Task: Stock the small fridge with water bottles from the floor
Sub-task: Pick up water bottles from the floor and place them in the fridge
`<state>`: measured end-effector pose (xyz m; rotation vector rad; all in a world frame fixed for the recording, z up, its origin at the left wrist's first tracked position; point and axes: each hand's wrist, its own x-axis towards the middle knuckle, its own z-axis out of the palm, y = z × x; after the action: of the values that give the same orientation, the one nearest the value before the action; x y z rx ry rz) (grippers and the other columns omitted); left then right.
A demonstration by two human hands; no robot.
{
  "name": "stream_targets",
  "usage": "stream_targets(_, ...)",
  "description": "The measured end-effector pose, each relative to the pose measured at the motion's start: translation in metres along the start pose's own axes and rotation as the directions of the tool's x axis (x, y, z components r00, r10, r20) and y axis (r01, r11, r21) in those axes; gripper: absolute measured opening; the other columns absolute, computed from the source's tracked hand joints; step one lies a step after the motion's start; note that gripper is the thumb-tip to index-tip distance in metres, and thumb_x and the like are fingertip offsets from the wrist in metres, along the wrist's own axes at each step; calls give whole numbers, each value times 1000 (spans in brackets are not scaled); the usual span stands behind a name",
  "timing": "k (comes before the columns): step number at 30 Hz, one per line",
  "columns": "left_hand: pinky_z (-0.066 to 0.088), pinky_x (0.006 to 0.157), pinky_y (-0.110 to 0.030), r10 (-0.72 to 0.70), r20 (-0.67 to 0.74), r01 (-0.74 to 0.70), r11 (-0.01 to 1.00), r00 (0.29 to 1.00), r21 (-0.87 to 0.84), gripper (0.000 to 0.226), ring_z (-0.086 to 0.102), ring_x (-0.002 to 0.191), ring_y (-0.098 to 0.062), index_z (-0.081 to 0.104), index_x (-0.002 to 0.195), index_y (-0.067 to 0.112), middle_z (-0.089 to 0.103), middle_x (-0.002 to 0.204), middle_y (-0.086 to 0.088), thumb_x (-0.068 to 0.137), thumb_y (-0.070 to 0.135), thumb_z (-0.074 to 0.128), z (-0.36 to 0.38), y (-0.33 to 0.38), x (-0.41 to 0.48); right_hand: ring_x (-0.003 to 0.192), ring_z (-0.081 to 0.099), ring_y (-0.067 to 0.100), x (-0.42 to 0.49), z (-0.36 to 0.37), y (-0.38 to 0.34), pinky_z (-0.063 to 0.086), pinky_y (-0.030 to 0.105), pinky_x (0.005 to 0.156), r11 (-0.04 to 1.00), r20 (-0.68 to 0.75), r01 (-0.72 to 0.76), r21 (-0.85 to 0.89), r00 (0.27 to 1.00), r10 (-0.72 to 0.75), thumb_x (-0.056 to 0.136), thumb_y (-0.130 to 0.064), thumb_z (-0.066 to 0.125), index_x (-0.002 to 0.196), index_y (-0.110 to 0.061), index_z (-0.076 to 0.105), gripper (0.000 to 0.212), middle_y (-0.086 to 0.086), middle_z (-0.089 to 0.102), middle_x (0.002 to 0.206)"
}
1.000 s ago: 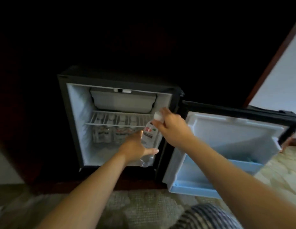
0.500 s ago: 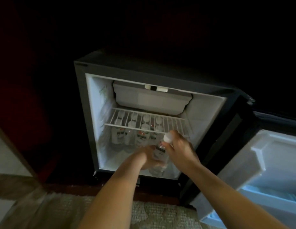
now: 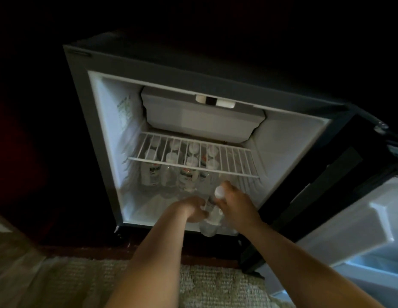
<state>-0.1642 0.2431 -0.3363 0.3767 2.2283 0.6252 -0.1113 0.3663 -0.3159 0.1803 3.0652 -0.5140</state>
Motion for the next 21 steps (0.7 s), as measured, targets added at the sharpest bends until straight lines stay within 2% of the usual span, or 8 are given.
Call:
stream_targets(2,42,106,-36,6,19,-6,1000,1000,-2,47,49,126,-28,40,140,5,44,144,-13,94,9,48,1,1,5,106,59,34,3,2,5,46,36,79,1000,14,-17,-12,1000,17,94,-30,49,124,-5,41,40,18,58,119)
stream_targets(5,41,102,-32,18,44,-17,1000,999,-14,61,43,131,-25,25,149,17,35,150,-7,93,4,48,2,1,12,107,58,35,10,5,10,46,37,80,999,-9,-34,6,999,35,94,-28,50,123,-3,41,39,19,58,119)
stream_targets(9,46,91,-36,-39,100,65,960,994,-273,57,53,120,-22,29,146,19,46,143,-5,93,9,48,6,-3,27,102,60,34,12,9,12,44,34,73,994,-61,-48,95,997,54,92,-28,54,117,-4,47,35,19,60,111)
stream_targets(12,41,89,-36,-110,169,186,817,979,-546,37,57,115,-22,43,135,5,59,126,-11,99,13,36,8,-1,24,97,61,30,9,14,13,35,24,69,938,-90,-184,293,972,218,87,-27,64,111,-6,57,33,16,65,105)
stream_targets(16,39,99,-40,-118,198,226,656,973,-720,30,60,94,-26,55,100,7,61,92,-9,99,30,35,18,0,26,109,60,28,6,26,16,43,26,79,866,3,-290,406,949,316,83,-27,69,121,-10,57,43,12,65,118)
stream_targets(17,40,99,-40,-122,205,236,628,971,-742,39,58,88,-26,56,105,5,59,91,-12,97,37,36,22,1,27,111,59,27,6,27,15,43,26,83,855,12,-295,426,947,321,83,-27,68,124,-11,55,46,10,64,121)
stream_targets(19,42,83,-33,-115,207,236,548,972,-802,62,55,67,-23,47,131,0,57,105,-21,94,48,37,30,4,35,114,57,27,9,30,14,41,24,85,841,21,-308,444,942,334,85,-26,66,128,-12,52,47,10,62,123)
stream_targets(21,41,72,-29,-116,191,223,448,975,-866,65,55,66,-21,46,136,6,59,114,-22,92,52,37,38,8,42,115,57,27,14,31,14,42,25,88,832,16,-326,449,934,357,87,-24,64,129,-12,50,46,11,62,124)
